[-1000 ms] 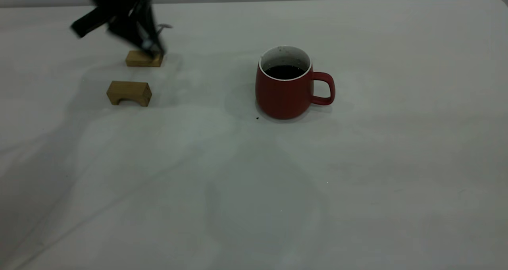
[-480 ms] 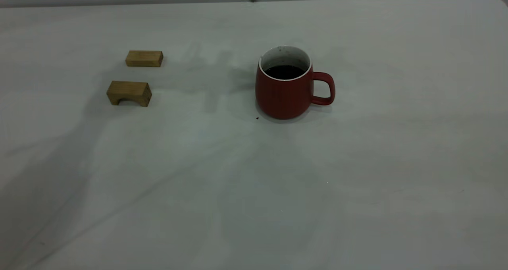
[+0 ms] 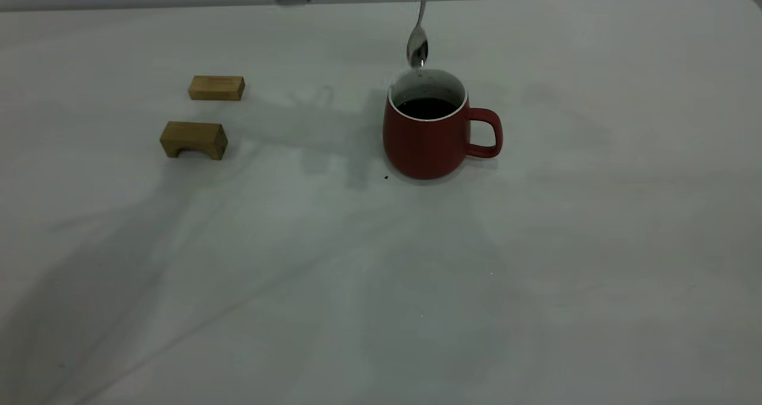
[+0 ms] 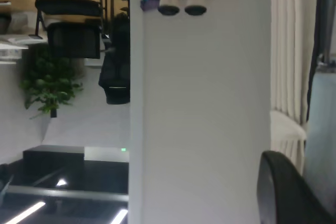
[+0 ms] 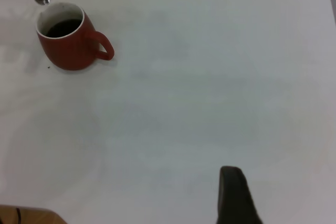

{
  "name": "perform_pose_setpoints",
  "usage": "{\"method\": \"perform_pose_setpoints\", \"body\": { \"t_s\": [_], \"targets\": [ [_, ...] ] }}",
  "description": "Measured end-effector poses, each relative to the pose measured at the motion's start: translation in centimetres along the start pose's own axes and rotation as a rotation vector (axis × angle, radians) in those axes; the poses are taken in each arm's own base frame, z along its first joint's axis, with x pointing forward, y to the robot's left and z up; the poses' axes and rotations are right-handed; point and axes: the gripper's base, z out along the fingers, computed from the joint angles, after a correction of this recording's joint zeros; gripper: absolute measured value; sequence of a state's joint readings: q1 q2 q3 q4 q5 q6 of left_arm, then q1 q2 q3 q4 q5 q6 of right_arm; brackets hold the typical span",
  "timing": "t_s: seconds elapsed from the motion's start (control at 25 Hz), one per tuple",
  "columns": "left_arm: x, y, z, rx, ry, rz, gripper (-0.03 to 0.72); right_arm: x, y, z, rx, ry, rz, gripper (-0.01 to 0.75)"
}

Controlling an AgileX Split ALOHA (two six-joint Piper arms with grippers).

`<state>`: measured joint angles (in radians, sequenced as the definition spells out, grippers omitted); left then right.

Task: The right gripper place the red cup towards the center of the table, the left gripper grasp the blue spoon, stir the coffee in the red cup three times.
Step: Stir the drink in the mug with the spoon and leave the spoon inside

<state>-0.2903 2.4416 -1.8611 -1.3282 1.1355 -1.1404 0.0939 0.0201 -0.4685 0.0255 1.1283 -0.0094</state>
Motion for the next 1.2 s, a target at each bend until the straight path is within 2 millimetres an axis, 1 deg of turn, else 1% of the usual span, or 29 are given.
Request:
{"method": "perform_pose_setpoints", "body": {
  "t_s": [0.28, 0.4, 0.52, 0.64, 0.8, 0.88, 0.96, 1.04, 1.12, 1.2],
  "targets": [
    [-4.9, -0.1, 1.8, -0.022, -0.022, -0.094, 0.131, 0.0, 0.0, 0.0, 0.000, 0.000, 0.000, 0.493],
    [-6.7, -0.4, 2.5, 0.015, -0.002, -0.045, 0.131, 0.0, 0.0, 0.0, 0.000, 0.000, 0.000, 0.493],
    [-7.9, -0.8, 3.1, 0.073, 0.029, 0.038, 0.130, 0.0, 0.0, 0.0, 0.000, 0.000, 0.000, 0.493],
    [-8.6, -0.9, 3.6, 0.104, 0.078, 0.036, 0.128, 0.0, 0.0, 0.0, 0.000, 0.000, 0.000, 0.493],
    [-8.9, -0.3, 4.2, 0.050, 0.143, -0.074, 0.127, 0.0, 0.0, 0.0, 0.000, 0.000, 0.000, 0.493],
    [-8.9, -0.1, 4.2, 0.021, 0.142, -0.139, 0.127, 0.0, 0.0, 0.0, 0.000, 0.000, 0.000, 0.493],
    [-8.9, 0.0, 4.1, 0.003, 0.104, -0.173, 0.126, 0.0, 0.0, 0.0, 0.000, 0.000, 0.000, 0.493],
    [-9.0, -0.1, 3.9, 0.009, 0.021, -0.147, 0.125, 0.0, 0.0, 0.0, 0.000, 0.000, -0.001, 0.493],
    [-9.2, -0.4, 3.8, 0.046, -0.041, -0.079, 0.125, 0.0, 0.0, 0.0, 0.000, 0.000, -0.001, 0.493],
    [-9.2, -0.7, 3.7, 0.071, -0.054, -0.005, 0.123, 0.0, 0.0, 0.0, 0.000, 0.000, -0.001, 0.493]
  ]
}}
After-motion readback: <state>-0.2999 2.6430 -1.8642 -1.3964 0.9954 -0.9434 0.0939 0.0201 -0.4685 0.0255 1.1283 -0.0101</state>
